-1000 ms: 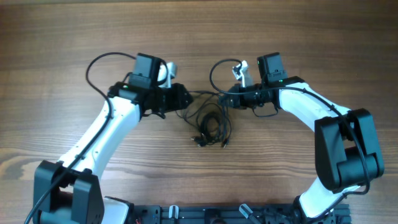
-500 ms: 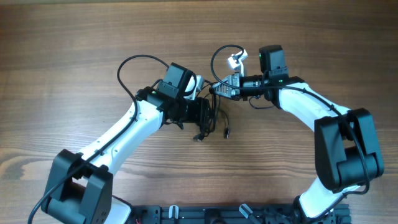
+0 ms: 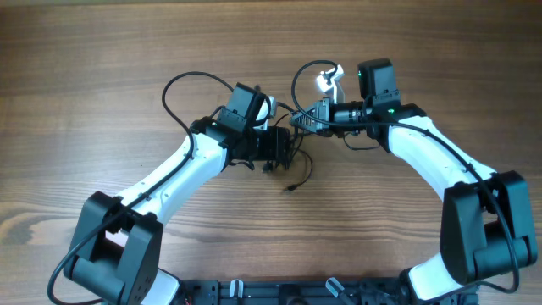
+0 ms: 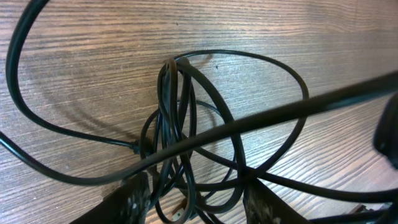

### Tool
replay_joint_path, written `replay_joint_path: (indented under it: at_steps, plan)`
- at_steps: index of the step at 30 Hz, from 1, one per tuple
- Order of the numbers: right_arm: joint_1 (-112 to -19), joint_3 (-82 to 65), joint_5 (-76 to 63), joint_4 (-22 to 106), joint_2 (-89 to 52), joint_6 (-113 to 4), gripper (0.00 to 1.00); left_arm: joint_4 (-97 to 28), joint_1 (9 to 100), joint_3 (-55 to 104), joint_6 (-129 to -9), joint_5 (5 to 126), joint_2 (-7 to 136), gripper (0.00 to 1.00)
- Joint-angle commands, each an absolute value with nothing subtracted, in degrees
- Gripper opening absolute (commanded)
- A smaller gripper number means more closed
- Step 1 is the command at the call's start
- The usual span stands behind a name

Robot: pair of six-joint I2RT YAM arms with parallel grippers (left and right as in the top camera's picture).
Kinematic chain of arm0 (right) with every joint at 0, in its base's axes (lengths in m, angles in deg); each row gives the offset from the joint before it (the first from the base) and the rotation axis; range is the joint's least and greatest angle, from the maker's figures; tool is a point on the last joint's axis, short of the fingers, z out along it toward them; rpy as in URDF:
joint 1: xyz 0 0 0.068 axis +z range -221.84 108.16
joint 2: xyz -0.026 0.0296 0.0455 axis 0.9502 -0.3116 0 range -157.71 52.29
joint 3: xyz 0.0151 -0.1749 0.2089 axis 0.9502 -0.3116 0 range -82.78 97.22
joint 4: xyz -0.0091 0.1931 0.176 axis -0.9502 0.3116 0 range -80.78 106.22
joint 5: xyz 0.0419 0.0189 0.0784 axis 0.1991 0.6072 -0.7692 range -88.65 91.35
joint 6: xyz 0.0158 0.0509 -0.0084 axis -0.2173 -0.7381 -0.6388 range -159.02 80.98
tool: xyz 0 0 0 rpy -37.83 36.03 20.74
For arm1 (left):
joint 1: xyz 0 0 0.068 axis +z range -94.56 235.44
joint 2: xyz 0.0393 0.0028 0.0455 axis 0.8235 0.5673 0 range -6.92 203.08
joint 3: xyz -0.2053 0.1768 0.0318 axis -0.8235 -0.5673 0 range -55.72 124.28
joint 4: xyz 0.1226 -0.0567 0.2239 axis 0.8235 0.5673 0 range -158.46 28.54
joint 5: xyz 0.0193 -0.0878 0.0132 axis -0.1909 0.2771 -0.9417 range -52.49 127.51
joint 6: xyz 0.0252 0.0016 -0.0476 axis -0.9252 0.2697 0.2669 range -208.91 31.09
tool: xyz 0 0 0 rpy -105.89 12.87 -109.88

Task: Untangle cables
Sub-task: 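Pull the cables apart, moving grippers away from each other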

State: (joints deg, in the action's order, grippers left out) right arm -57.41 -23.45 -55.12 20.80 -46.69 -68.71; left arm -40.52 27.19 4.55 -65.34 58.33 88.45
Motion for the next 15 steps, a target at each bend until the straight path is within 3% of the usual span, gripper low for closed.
replay_joint_path:
  at_steps: [1,3,5,6,15]
  plan:
    - [-56.9,-23.2,-55.0,20.9,-45.3,-67.5,0.04,-41.4,26.9,4.6,-64.0,57.3,88.9,0.50]
    - [-56.8,-23.2,-55.0,21.0,-45.3,-66.9,0.04,-41.3,26.9,4.6,-64.0,57.3,88.9,0.51]
    - [-56.8,-23.2,-54.8,22.1,-45.3,-65.9,0.04,-41.9,27.2,4.6,-64.0,57.3,88.9,0.65]
    - [-56.8,-23.2,-54.4,23.2,-45.3,-64.6,0.04,-42.9,27.6,4.6,-64.0,57.4,88.9,0.66]
    - [-56.8,-23.2,-54.2,24.8,-45.3,-63.9,0.04,-45.6,29.4,4.6,-58.4,61.3,88.9,0.64]
